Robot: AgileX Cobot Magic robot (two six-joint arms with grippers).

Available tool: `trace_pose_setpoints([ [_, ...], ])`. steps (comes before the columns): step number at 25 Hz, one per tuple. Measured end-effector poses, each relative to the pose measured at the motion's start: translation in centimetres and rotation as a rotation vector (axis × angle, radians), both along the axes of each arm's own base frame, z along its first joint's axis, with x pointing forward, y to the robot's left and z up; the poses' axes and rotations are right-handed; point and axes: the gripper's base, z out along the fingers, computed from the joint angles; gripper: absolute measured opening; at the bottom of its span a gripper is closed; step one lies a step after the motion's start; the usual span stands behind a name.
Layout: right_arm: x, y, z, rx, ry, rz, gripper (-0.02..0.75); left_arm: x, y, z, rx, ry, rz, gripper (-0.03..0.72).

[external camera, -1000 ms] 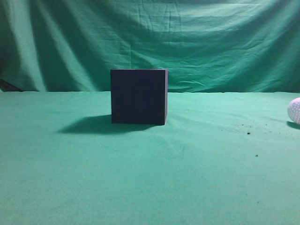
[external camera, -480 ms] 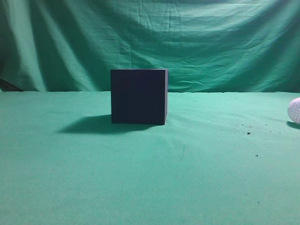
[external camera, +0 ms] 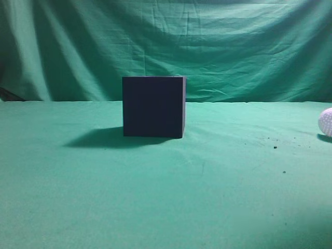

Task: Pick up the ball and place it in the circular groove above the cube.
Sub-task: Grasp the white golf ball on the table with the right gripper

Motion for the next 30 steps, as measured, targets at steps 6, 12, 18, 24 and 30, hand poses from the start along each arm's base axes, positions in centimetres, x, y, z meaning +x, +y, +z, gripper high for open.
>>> trace_pose_setpoints([
  [6, 2.7, 0.5, -3.6, -0.018, 0.040, -0.011, 0.532, 0.0, 0.0, 0.0, 0.000, 0.000, 0.000, 0.000],
  [12, 4.5, 0.9, -6.0, 0.006, 0.048, -0.091, 0.627, 0.0, 0.0, 0.0, 0.000, 0.000, 0.000, 0.000],
  [18, 6.2, 1.2, -7.5, -0.009, 0.062, -0.093, 0.576, 0.0, 0.0, 0.0, 0.000, 0.000, 0.000, 0.000],
  [24, 6.9, 1.3, -8.4, -0.024, 0.077, -0.086, 0.441, 0.0, 0.0, 0.0, 0.000, 0.000, 0.000, 0.000],
  [30, 7.4, 1.4, -7.7, -0.028, 0.079, -0.083, 0.311, 0.0, 0.0, 0.0, 0.000, 0.000, 0.000, 0.000],
])
